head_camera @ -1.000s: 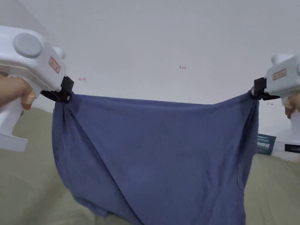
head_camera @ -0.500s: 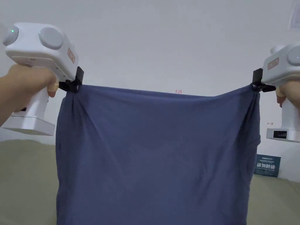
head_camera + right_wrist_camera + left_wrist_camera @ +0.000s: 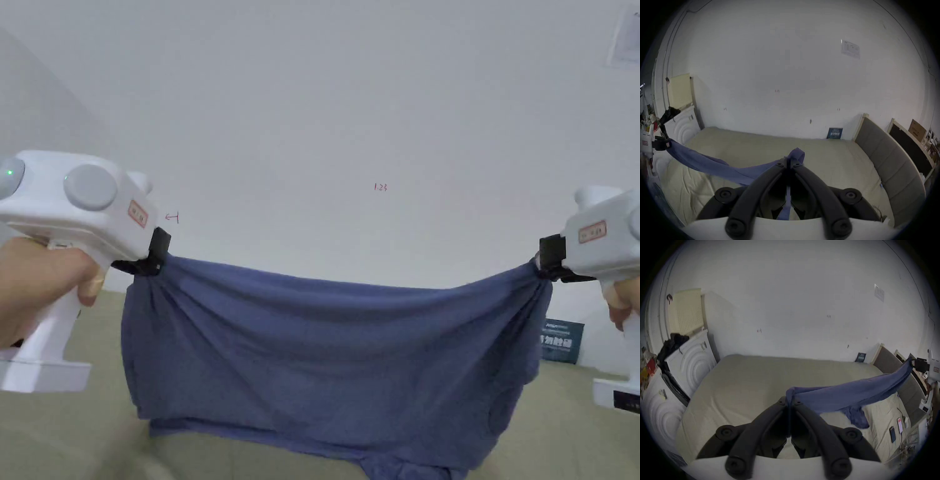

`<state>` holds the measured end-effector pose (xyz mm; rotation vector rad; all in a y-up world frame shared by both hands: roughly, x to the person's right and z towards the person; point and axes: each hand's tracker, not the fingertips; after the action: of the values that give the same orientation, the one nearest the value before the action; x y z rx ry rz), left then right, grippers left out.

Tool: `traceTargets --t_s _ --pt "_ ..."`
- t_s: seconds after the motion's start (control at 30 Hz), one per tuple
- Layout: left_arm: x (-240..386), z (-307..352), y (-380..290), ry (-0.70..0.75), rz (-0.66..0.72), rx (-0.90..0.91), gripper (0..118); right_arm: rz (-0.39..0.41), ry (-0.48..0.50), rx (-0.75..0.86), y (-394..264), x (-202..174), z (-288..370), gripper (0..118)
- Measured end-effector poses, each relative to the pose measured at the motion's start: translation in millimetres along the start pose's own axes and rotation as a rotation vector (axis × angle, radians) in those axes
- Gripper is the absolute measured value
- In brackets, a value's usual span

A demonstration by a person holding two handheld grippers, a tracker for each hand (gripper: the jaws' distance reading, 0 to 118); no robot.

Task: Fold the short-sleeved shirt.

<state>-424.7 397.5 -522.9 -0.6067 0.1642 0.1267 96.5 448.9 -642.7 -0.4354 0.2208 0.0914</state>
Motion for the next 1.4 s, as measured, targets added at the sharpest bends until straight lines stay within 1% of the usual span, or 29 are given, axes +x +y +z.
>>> traceTargets --t_s 0.2,0.33,0.43,0.47,0.5,0.53,0.6,0.67,0.7,0.77,0.93,0.97,1.07,1.1,1.13,1.17,1.23,1.3,1.4 --pt "-18.2 19.6 -91.3 -0.020 -0.004 -0.092 3 -0.002 0.011 -0.105 -86.0 2.0 35.5 3" --pt "-24.4 43.0 -144.1 -0.041 0.006 -0.113 3 0.002 0.027 -0.170 -135.7 0.0 61.3 3" --pt "-26.9 59.0 -184.5 -0.056 0.030 -0.137 3 -0.019 0.036 -0.221 -171.3 -1.0 80.4 3" --pt "-28.1 61.8 -197.4 -0.071 0.043 -0.171 3 -0.056 0.053 -0.253 -183.8 1.7 84.1 3" --pt "-29.7 64.5 -210.9 -0.084 0.063 -0.220 3 -0.075 0.061 -0.278 -193.8 4.4 86.3 3" --pt "-34.6 61.9 -218.5 -0.071 0.082 -0.230 3 -0.092 0.057 -0.297 -205.2 5.3 91.1 3" --pt "-38.6 66.5 -243.3 -0.083 0.073 -0.260 3 -0.072 0.059 -0.314 -229.7 5.0 100.9 3" --pt "-40.7 71.4 -264.6 -0.096 0.081 -0.291 3 -0.066 0.068 -0.361 -250.4 6.8 108.6 3" --pt "-43.5 73.5 -274.8 -0.094 0.090 -0.295 3 -0.077 0.077 -0.384 -260.5 8.4 112.9 3" --pt "-47.4 78.1 -292.8 -0.107 0.103 -0.325 3 -0.095 0.080 -0.397 -280.9 11.1 124.5 3" --pt "-46.3 93.5 -336.3 -0.087 0.055 -0.346 3 -0.104 0.095 -0.458 -322.8 14.8 149.1 3" --pt "-47.3 95.2 -342.6 -0.103 0.039 -0.355 3 -0.104 0.102 -0.478 -331.3 14.8 153.3 3" --pt "-45.4 96.9 -363.6 -0.096 0.013 -0.375 3 -0.074 0.104 -0.516 -356.0 12.0 162.5 3" --pt "-45.4 97.1 -371.1 -0.092 0.014 -0.385 3 -0.068 0.103 -0.532 -364.5 11.3 164.4 3" --pt "-46.1 95.9 -375.1 -0.094 0.026 -0.400 3 -0.085 0.095 -0.542 -371.7 12.1 165.2 3" --pt "-45.8 96.2 -381.1 -0.101 0.029 -0.410 3 -0.084 0.102 -0.561 -381.8 10.7 166.2 3" --pt "-45.1 95.0 -392.6 -0.108 0.026 -0.417 3 -0.079 0.078 -0.599 -398.7 9.2 164.7 3" --pt "-45.6 92.6 -403.8 -0.101 0.047 -0.456 3 -0.085 0.081 -0.657 -416.6 8.7 162.2 3" --pt "-48.8 92.5 -418.6 -0.106 0.063 -0.475 3 -0.095 0.073 -0.680 -435.1 8.2 162.7 3"
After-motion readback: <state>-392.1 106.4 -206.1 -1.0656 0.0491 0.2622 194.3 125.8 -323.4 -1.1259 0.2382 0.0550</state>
